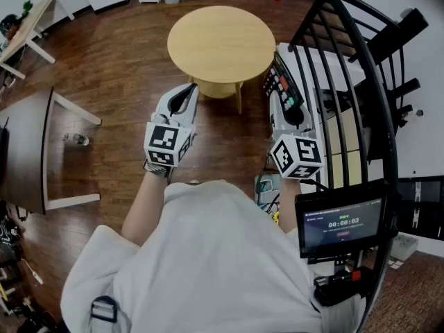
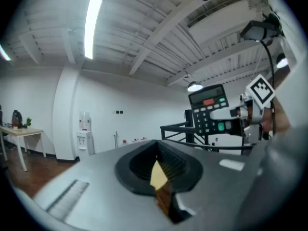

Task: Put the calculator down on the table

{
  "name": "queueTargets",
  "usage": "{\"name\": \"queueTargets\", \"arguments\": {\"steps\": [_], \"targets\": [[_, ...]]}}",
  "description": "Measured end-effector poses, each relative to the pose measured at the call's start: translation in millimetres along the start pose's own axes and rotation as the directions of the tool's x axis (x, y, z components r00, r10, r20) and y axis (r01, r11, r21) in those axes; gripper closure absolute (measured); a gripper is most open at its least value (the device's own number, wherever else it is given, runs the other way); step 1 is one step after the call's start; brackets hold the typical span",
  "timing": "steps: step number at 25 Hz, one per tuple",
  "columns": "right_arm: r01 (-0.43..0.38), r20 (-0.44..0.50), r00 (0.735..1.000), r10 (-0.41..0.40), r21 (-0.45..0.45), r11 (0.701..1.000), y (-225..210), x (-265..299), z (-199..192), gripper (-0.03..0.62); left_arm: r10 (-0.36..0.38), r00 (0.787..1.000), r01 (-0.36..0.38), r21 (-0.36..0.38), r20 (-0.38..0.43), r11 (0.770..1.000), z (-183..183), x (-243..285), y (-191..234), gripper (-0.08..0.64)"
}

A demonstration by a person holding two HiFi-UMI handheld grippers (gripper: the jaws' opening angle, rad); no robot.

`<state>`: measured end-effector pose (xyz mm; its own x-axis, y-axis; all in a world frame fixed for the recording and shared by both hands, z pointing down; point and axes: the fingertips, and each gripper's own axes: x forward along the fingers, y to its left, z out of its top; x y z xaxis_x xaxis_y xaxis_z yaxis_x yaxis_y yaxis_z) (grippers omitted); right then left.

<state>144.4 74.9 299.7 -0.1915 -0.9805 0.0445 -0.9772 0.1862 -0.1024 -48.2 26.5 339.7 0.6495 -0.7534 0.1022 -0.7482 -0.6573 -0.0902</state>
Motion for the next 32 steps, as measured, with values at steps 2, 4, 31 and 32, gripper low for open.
{"name": "queueTargets", "arguments": {"steps": [2, 4, 31, 32], "targets": [[-0.004, 0.009, 1.0, 0.004, 0.003, 1.0, -5.3, -7.5, 0.0, 0.518, -0.001, 1.0, 0.001, 0.005, 0.008, 1.0, -0.6, -1.0, -9.1, 0.554], [-0.007, 0.011, 1.0, 0.007, 0.002, 1.0, -10.1, -12.5, -1.0, 0.518, 0.001, 1.0, -0.001, 0.011, 0.013, 1.0, -0.8, -2.0, -16.4, 0.554], [-0.005, -0.051, 0.999, 0.005, -0.002, 1.0, -18.3, 45.8, -22.7, 0.52, -0.003, 0.999, 0.002, -0.031, -0.042, 1.0, -29.1, 43.4, 20.5, 0.554], [-0.004, -0.055, 0.998, 0.004, -0.005, 1.0, -18.4, 53.0, -22.9, 0.518, -0.006, 0.999, 0.005, -0.033, -0.042, 0.999, -29.3, 49.8, 26.2, 0.554]]}}
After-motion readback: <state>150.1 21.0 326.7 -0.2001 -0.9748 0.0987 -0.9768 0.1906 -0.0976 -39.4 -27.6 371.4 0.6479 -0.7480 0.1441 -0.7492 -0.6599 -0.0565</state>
